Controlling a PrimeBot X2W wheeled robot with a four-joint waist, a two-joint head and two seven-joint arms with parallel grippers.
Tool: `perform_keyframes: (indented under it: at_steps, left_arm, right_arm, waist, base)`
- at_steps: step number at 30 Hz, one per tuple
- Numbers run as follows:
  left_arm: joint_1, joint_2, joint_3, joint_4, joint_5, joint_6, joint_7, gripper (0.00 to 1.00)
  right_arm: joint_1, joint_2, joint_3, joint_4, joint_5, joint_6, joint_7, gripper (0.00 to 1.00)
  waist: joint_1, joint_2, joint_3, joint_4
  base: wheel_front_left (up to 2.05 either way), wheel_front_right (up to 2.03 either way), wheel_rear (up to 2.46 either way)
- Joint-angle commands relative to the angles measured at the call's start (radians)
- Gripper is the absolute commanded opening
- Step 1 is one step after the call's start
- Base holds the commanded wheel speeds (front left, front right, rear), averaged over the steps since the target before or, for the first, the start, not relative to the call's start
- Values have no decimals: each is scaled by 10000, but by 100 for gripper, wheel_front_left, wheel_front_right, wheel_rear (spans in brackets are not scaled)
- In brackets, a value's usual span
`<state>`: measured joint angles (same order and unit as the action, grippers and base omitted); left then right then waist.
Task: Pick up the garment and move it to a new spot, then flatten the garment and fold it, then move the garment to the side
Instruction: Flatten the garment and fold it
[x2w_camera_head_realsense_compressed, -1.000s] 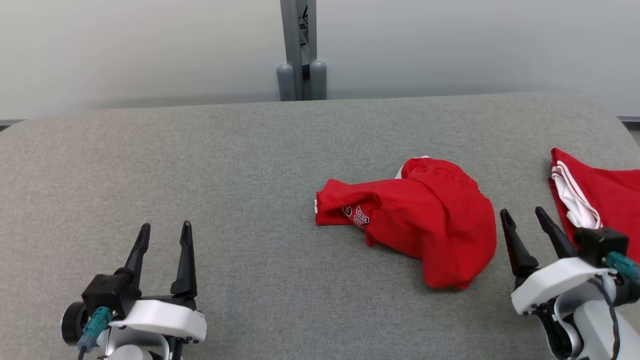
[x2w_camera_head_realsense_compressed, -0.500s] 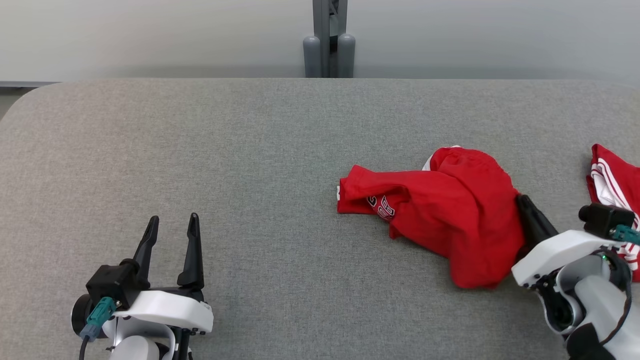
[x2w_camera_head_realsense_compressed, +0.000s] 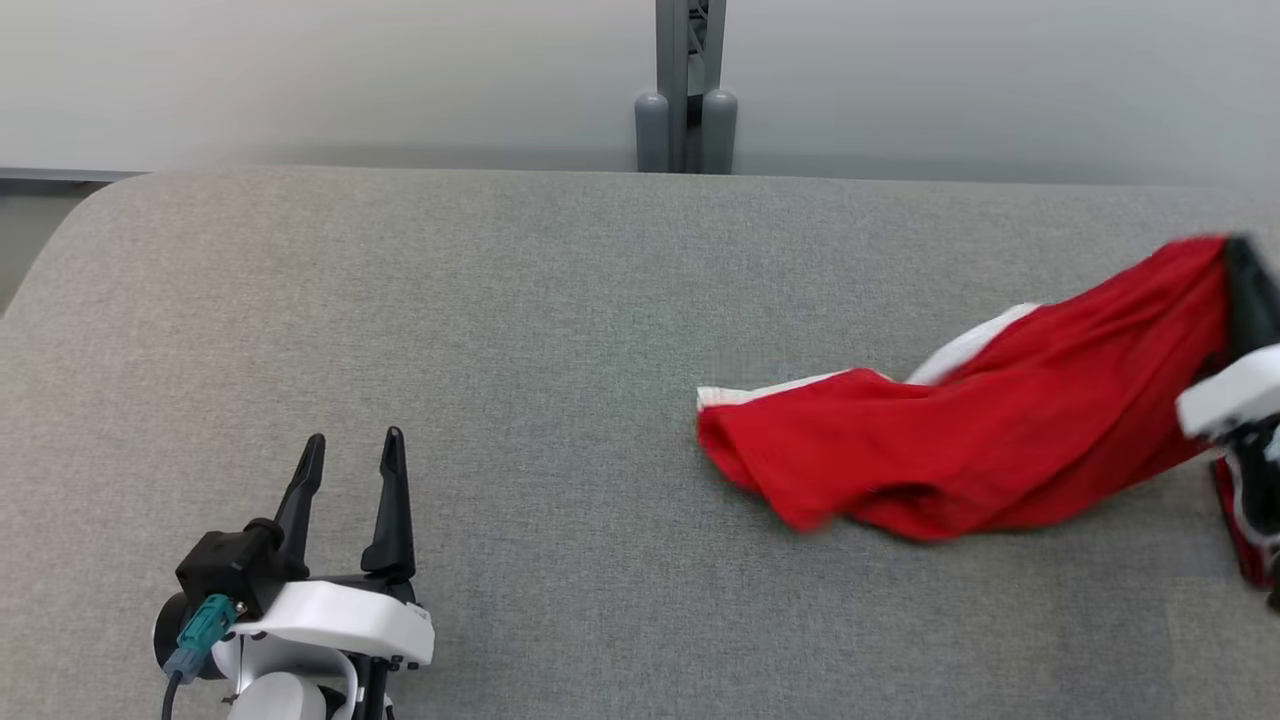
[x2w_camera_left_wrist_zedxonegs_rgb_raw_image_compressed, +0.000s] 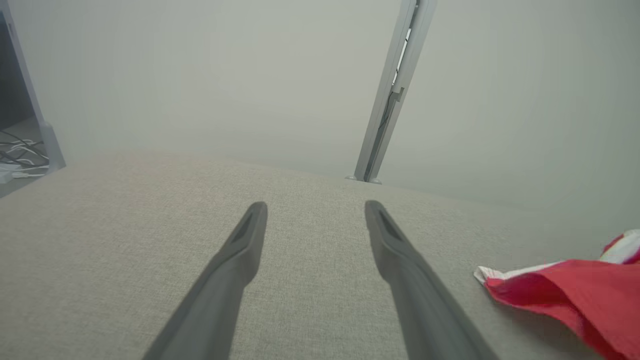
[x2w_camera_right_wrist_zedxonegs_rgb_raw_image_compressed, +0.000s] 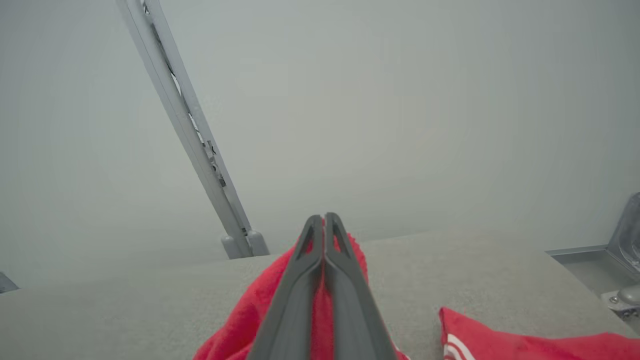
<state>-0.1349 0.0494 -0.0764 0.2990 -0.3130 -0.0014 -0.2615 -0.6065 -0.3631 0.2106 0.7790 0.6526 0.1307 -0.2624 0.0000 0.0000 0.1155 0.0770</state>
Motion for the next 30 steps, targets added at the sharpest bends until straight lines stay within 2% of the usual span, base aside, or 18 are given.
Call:
perform_keyframes:
  at_steps: [1, 3, 7, 12, 15, 19, 24, 25, 26, 27, 30]
  left_arm:
    - [-13, 31, -1, 2, -93, 33, -24, 100]
    - [8, 32, -113, 19, -223, 71, -24, 100]
    - [136, 32, -270, 57, -357, 114, -24, 100]
    - [282, 34, -296, -6, -463, 130, -24, 100]
    - [405, 30, -305, 0, -516, 169, -24, 100]
    - [428, 30, -415, -28, -617, 204, -24, 100]
    - [165, 32, -644, -46, -754, 223, -24, 100]
    - [144, 36, -679, -43, -785, 232, -24, 100]
    - [144, 36, -679, -43, -785, 232, -24, 100]
    - [118, 32, -719, -40, -793, 243, -24, 100]
    - [51, 32, -762, -25, -801, 276, -24, 100]
  right_arm:
    - [-280, -101, -290, -152, -276, 3, -38, 0]
    - [-792, -173, -662, -535, -968, 3, -32, 0]
    - [-1576, -171, -729, -1316, -1828, 3, -32, 0]
    - [-2371, 400, -346, -2572, -2588, 3, -33, 0]
    - [-2319, 911, 407, -2907, -2860, 3, -31, 0]
    - [-1774, 1815, 1569, -2450, -2942, 3, 71, 0]
    - [-1030, 2734, 3078, -1061, -2960, 3, 71, 0]
    - [-926, 2867, 3399, -875, -2852, 3, 49, 18]
    - [-926, 2867, 3399, -875, -2852, 3, 49, 18]
    - [-778, 2964, 3711, -641, -2544, 1, 73, 100]
    - [-594, 3093, 5188, -648, -1684, 1, 243, 100]
  waist:
    - [0, 0, -68, 64]
    - [0, 0, -194, 187]
    - [0, 0, -423, 393]
    - [0, 0, -571, 589]
    - [0, 0, -619, 714]
    - [0, 0, -558, 853]
    - [0, 0, -355, 1095]
    - [0, 0, -326, 1144]
    - [0, 0, -326, 1144]
    - [0, 0, -306, 1191]
    - [0, 0, -280, 1289]
  base:
    - [0, 0, 0]
    - [0, 0, 0]
    - [0, 0, 0]
    - [0, 0, 0]
    - [0, 0, 0]
    - [0, 0, 0]
    - [0, 0, 0]
    - [0, 0, 0]
    - [0, 0, 0]
    - [0, 0, 0]
    - [0, 0, 0]
